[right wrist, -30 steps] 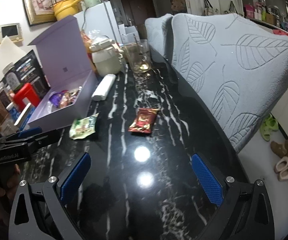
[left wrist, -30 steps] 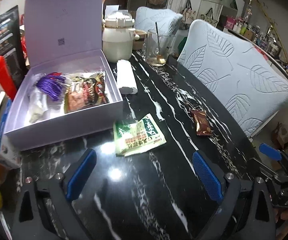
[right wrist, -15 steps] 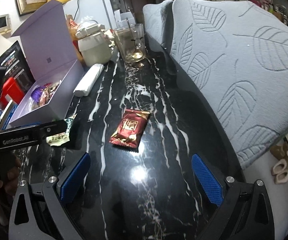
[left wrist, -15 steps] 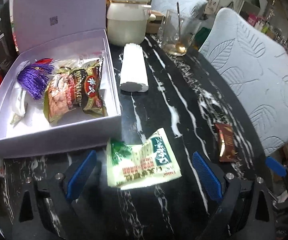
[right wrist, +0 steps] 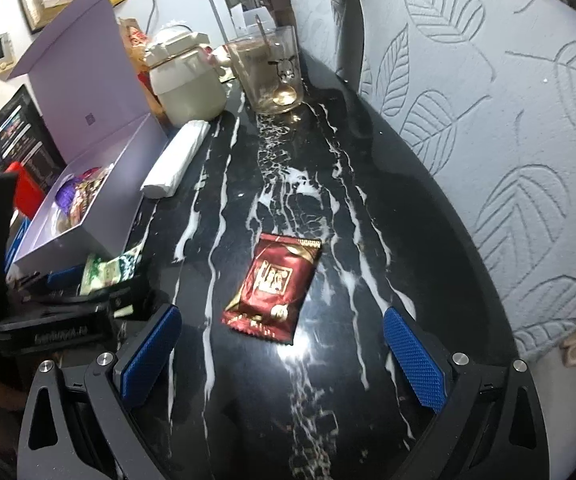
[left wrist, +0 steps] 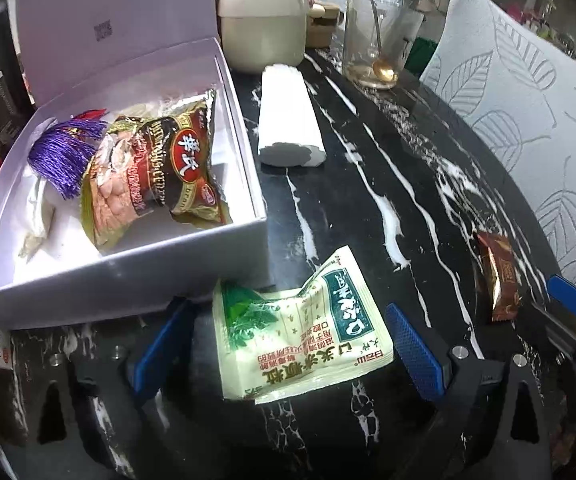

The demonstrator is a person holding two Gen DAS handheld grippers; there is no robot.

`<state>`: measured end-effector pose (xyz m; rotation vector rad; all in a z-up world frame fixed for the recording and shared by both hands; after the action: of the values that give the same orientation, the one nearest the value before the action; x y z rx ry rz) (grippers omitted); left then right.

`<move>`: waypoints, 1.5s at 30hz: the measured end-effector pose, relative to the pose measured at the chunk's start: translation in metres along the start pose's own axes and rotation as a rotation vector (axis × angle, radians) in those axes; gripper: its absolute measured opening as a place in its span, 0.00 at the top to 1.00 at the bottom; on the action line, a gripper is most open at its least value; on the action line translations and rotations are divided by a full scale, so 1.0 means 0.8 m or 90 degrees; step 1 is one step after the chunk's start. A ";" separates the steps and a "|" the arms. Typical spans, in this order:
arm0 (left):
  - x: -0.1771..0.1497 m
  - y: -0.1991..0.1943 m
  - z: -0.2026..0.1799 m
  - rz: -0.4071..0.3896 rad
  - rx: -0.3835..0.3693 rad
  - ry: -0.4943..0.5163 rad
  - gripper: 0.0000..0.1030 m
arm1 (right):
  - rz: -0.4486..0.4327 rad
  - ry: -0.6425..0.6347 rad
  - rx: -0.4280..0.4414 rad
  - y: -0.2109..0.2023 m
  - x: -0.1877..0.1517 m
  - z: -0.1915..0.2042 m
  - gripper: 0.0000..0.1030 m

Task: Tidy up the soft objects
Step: 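Grasp the green-and-white snack packet with the left tool while the right tool grasps the red chocolate wrapper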

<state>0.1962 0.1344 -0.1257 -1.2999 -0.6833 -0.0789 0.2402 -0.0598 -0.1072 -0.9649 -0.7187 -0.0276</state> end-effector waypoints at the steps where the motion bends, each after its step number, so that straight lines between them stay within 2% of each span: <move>1: -0.001 -0.001 0.003 -0.007 -0.007 -0.012 0.05 | -0.002 0.001 -0.004 0.002 0.002 0.000 0.01; 2: -0.003 -0.004 0.008 -0.011 -0.017 -0.023 0.08 | -0.004 0.002 -0.006 0.004 0.004 0.000 0.02; 3: -0.002 -0.006 0.009 -0.016 -0.021 -0.028 0.12 | -0.006 0.002 -0.006 0.007 0.005 0.000 0.08; 4: -0.002 -0.007 0.010 -0.020 -0.015 -0.027 0.17 | -0.003 0.005 -0.005 0.011 0.007 -0.001 0.16; 7: -0.007 -0.012 0.010 -0.035 0.012 -0.002 0.32 | 0.005 -0.004 -0.016 0.020 0.010 0.003 0.22; 12: -0.006 -0.012 0.013 -0.038 -0.013 -0.004 0.38 | 0.024 -0.060 -0.060 0.036 0.015 0.021 0.24; 14: -0.009 -0.018 0.018 -0.026 -0.038 -0.011 0.43 | 0.026 -0.101 -0.102 0.042 0.014 0.027 0.33; 16: -0.013 -0.022 0.021 -0.015 -0.061 -0.018 0.45 | 0.021 -0.119 -0.095 0.041 0.014 0.033 0.53; 18: -0.015 -0.022 0.019 -0.016 -0.064 -0.015 0.45 | 0.020 -0.124 -0.093 0.040 0.014 0.035 0.65; 22: -0.026 -0.030 0.024 -0.009 -0.073 -0.017 0.45 | 0.016 -0.119 -0.083 0.034 0.013 0.033 0.70; 26: -0.040 -0.041 0.029 0.004 -0.087 -0.014 0.46 | 0.017 -0.106 -0.065 0.022 0.003 0.033 0.71; 33: -0.069 -0.066 0.035 0.000 -0.070 0.003 0.46 | 0.019 -0.093 -0.043 -0.004 -0.028 0.036 0.71; 38: -0.076 -0.072 0.041 -0.009 -0.105 -0.030 0.46 | 0.014 -0.082 -0.037 -0.022 -0.050 0.038 0.71; 42: -0.072 -0.068 0.042 -0.008 -0.099 -0.042 0.45 | 0.010 -0.077 -0.039 -0.029 -0.060 0.038 0.71; 43: -0.070 -0.067 0.039 -0.006 -0.094 -0.037 0.43 | 0.010 -0.074 -0.039 -0.030 -0.061 0.038 0.71; 45: -0.064 -0.063 0.033 -0.004 -0.090 -0.025 0.31 | 0.009 -0.071 -0.039 -0.031 -0.062 0.038 0.71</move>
<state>0.1225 0.1269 -0.1058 -1.4386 -0.7264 -0.1087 0.1769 -0.0658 -0.1062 -1.0367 -0.8172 0.0173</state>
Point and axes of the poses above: each gripper's, at about its wrist camera, not at the fingertips, and y roughly the way its jaws point, z to its left, x to its top, the point moved 3 cm from there along y, roughly the way its jaws point, and after that the axes turned 11 degrees about x, right-handed, at the moved point
